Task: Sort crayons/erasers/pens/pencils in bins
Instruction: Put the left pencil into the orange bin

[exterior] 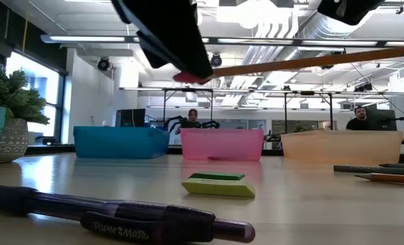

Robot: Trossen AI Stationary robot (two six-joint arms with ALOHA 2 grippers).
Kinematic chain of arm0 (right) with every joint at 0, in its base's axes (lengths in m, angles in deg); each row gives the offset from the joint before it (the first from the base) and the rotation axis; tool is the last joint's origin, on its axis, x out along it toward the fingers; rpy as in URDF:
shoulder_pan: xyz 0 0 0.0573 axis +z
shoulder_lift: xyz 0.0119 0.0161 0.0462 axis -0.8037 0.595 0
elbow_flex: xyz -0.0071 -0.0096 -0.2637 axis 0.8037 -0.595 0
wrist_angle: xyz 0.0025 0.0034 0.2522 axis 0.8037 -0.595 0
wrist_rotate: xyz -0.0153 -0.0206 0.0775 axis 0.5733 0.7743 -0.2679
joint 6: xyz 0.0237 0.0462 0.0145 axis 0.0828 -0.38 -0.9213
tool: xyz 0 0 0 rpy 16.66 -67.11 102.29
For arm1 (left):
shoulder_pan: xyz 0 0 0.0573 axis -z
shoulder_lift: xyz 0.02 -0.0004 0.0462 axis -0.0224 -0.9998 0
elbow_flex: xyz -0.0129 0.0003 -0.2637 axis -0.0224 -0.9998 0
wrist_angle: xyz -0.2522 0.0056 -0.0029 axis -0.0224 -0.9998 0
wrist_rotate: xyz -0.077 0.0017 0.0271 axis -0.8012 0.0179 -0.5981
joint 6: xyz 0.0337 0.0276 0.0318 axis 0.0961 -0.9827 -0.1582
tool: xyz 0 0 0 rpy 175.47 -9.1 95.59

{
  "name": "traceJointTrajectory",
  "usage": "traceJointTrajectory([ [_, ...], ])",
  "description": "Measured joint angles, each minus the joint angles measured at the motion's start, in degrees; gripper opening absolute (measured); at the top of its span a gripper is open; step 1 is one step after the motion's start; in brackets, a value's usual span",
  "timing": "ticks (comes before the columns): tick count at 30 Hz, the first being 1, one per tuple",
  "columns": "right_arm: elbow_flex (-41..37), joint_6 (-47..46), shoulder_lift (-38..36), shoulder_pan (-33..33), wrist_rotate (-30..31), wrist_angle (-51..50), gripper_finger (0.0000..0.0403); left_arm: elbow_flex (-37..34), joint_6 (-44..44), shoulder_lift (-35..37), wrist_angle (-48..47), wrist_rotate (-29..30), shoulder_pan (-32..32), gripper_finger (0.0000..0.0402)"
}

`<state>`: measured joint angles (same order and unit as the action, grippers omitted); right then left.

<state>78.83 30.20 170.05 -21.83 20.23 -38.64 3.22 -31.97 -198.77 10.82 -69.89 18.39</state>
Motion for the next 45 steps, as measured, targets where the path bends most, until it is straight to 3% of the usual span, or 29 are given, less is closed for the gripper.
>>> traceJointTrajectory([
  [17,0.00,-2.92,3.37,-0.15,-0.45,-3.74,0.0191,3.04,0.07,0.02,-1.29,2.26,-2.02,0.0010],
  [28,0.00,-4.66,3.37,-0.94,-2.84,-4.24,0.0110,3.06,-2.00,0.02,0.65,3.68,-2.22,0.0010],
  [36,0.00,-4.63,3.37,-1.66,-5.51,-4.24,0.0013,3.06,-2.98,0.02,0.83,3.86,-2.35,0.0019],
  [45,0.00,-7.55,3.37,-1.66,-5.43,-5.07,0.0006,3.06,-3.54,0.02,0.81,4.43,-2.82,0.0076],
])
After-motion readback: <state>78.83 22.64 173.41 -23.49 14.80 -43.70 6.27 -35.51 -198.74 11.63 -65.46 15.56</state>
